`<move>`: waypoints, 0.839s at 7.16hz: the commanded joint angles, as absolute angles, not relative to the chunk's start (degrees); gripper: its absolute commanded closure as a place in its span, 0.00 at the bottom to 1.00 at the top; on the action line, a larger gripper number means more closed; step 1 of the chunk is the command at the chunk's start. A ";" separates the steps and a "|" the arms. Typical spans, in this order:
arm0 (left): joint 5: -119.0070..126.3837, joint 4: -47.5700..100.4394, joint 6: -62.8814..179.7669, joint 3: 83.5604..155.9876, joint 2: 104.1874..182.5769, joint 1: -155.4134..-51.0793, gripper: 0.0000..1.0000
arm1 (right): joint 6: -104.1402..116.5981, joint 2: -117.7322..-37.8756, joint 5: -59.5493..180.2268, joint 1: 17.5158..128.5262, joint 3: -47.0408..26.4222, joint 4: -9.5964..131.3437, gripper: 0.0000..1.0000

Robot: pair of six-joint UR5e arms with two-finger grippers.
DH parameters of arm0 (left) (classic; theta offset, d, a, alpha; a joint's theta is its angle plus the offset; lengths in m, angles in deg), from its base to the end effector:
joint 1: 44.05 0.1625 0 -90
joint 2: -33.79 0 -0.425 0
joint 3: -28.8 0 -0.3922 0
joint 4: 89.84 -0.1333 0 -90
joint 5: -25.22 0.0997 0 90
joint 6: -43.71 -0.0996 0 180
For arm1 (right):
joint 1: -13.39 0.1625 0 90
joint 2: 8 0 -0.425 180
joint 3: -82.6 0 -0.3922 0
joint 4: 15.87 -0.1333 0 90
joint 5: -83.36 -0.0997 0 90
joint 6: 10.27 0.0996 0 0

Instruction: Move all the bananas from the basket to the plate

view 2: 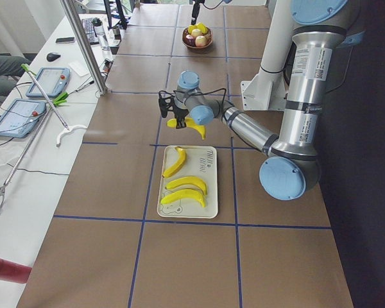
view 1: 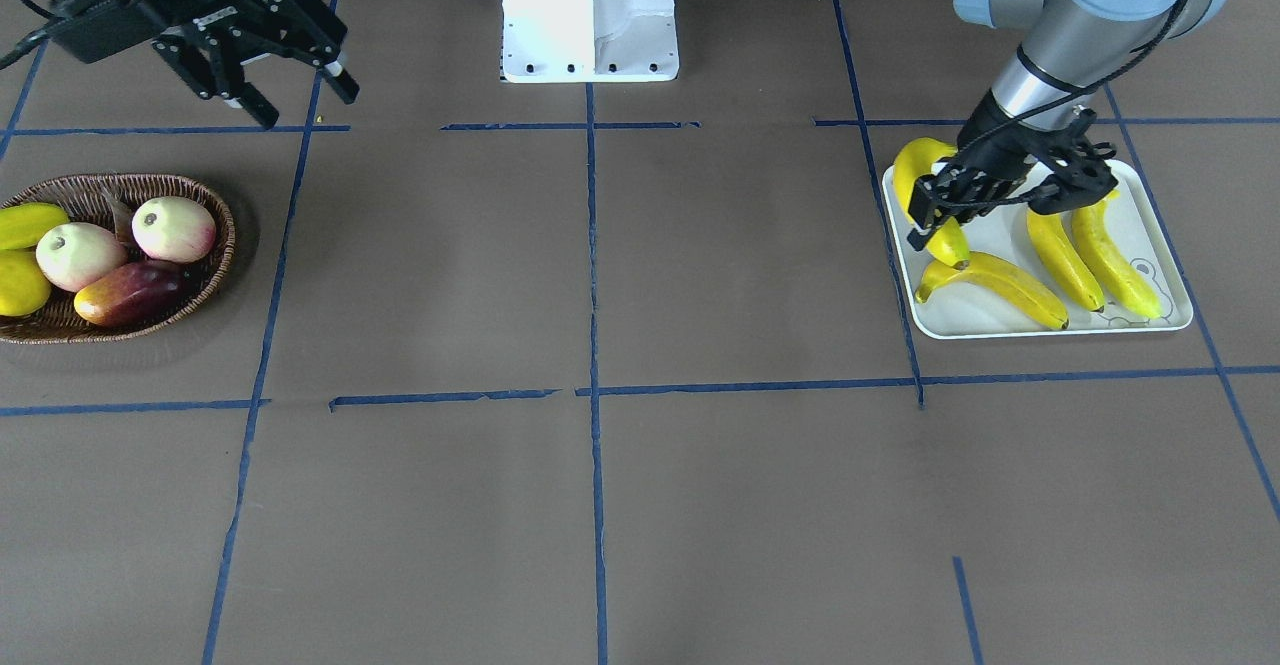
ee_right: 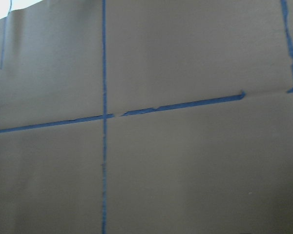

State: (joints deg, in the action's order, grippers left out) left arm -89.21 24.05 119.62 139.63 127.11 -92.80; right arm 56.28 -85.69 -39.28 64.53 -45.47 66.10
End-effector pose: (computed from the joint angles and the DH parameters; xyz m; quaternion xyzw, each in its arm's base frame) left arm 0.2714 -0.4491 0.4128 0.0425 0.4403 -0.1837 0.8779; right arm -0.2294 -0.4115 0.2346 0.0886 -0.5211 0.0673 0.8462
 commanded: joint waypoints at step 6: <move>-82.88 24.85 114.38 133.92 122.91 -92.30 0.00 | 27.10 -88.42 -40.04 76.93 -42.30 80.44 0.00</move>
State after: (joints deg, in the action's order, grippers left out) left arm -82.97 24.61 114.38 134.07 122.61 -92.37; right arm 28.87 -88.14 -40.01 75.86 -42.39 79.45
